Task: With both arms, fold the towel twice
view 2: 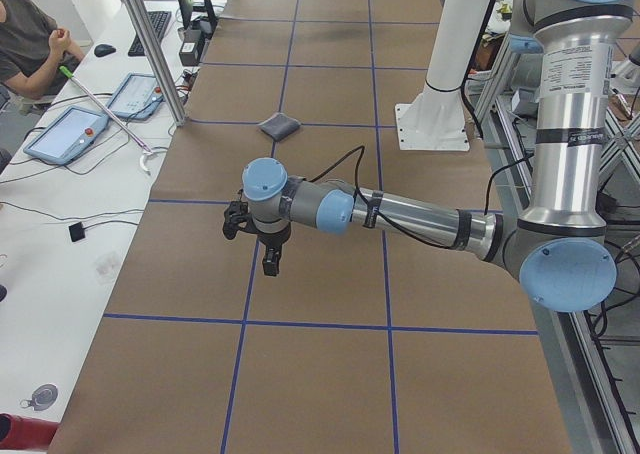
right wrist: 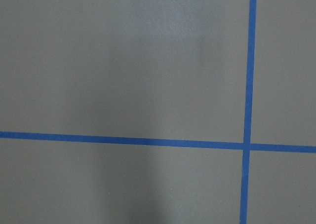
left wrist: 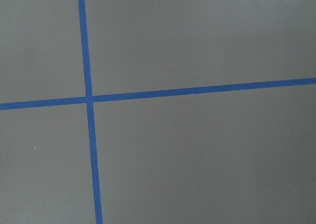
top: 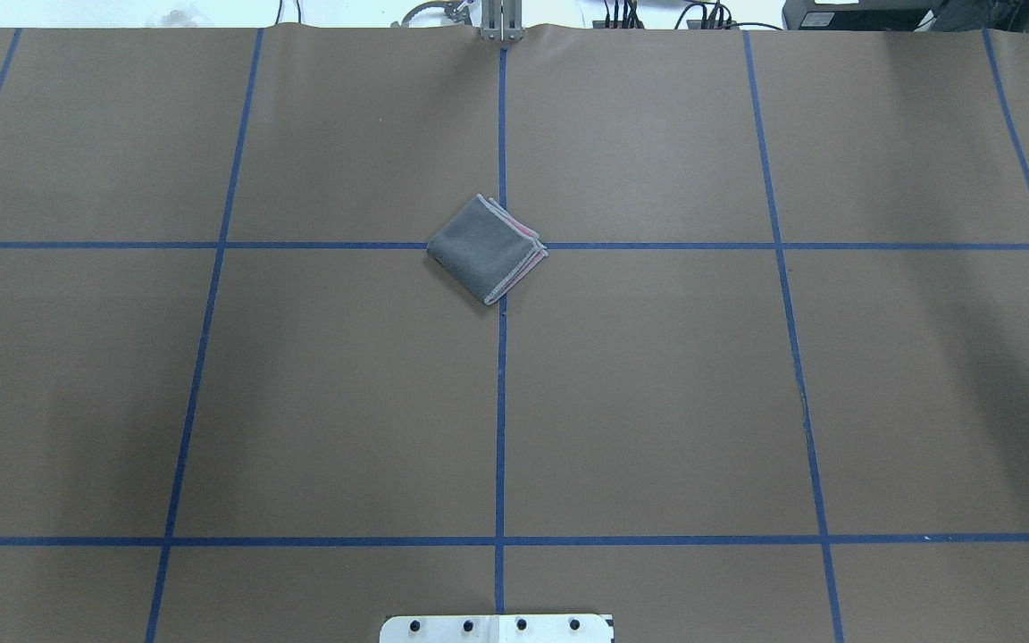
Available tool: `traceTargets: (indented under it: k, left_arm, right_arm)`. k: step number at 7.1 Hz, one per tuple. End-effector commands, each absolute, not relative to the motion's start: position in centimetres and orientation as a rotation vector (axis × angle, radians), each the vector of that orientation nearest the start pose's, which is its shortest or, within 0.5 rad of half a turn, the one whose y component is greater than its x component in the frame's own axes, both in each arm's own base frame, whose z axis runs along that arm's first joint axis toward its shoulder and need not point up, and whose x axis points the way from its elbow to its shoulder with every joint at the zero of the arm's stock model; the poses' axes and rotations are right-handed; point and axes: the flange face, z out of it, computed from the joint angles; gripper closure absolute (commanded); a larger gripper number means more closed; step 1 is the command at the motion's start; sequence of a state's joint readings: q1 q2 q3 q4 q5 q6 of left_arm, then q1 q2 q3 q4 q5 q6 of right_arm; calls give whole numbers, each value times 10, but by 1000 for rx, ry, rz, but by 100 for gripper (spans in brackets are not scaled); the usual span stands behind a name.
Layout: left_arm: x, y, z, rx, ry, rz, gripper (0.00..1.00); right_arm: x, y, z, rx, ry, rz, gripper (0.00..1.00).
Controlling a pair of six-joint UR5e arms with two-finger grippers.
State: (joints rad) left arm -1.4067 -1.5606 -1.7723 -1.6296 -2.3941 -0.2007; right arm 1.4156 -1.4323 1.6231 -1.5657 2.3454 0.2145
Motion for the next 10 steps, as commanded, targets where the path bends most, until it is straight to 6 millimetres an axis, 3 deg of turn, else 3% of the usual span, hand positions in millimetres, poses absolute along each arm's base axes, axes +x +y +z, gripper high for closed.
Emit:
traceTargets:
  k: [1,4,10]
  left_arm:
    - [21,-498,553,87,847,72,0]
    - [22,-495,557,80,857,73,0]
    - [22,-496,560,76,855,71,0]
  right_arm:
    - [-18,-538,560,59,-767,-21,0]
    - [-17,-534,569,44,-762,-16,0]
    - [-17,-533,566,45,-772,-16,0]
